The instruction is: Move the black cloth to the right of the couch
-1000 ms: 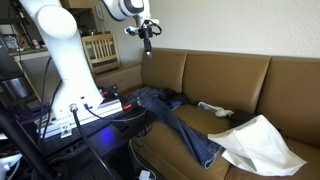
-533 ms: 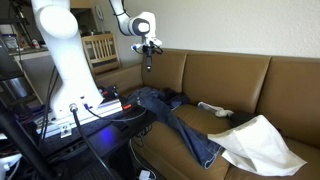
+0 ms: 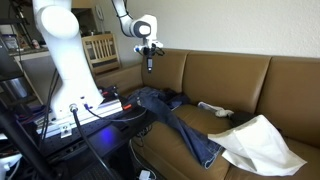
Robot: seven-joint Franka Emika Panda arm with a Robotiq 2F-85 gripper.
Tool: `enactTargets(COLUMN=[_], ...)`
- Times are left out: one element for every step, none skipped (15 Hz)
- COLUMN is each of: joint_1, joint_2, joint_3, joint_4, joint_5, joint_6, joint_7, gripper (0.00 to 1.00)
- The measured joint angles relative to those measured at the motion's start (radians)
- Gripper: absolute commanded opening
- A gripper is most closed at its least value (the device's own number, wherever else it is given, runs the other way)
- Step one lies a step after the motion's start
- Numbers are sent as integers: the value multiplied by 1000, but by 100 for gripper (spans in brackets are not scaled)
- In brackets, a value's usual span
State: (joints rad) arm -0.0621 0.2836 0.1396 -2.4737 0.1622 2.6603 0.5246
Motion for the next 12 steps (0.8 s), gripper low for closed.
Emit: enactTargets(joint_1=[7,9,14,26,45,63,84,107,132,159,187,216], joint_2=[15,38,69,105,146,190,235,278,323,369,413,456], joint_3=[-3,-5,-12,-30,-57,-84,-110,-135,-159,-181,-202,-225], joint_4=[2,6,17,34,59,89,122,154,189,224,260,296], joint_5=[6,10,7,-10,-37,-53,-64,-69,-70,-67,-62,-52], joint_6=[4,11,24,40,54,77,113,164,225,284,333,370], joint_7=[-64,-126,-174,-205,-215,-215,-212,-202,-185,-161,-135,-112], gripper=[100,100,100,100,100,100,100,100,100,100,100,100])
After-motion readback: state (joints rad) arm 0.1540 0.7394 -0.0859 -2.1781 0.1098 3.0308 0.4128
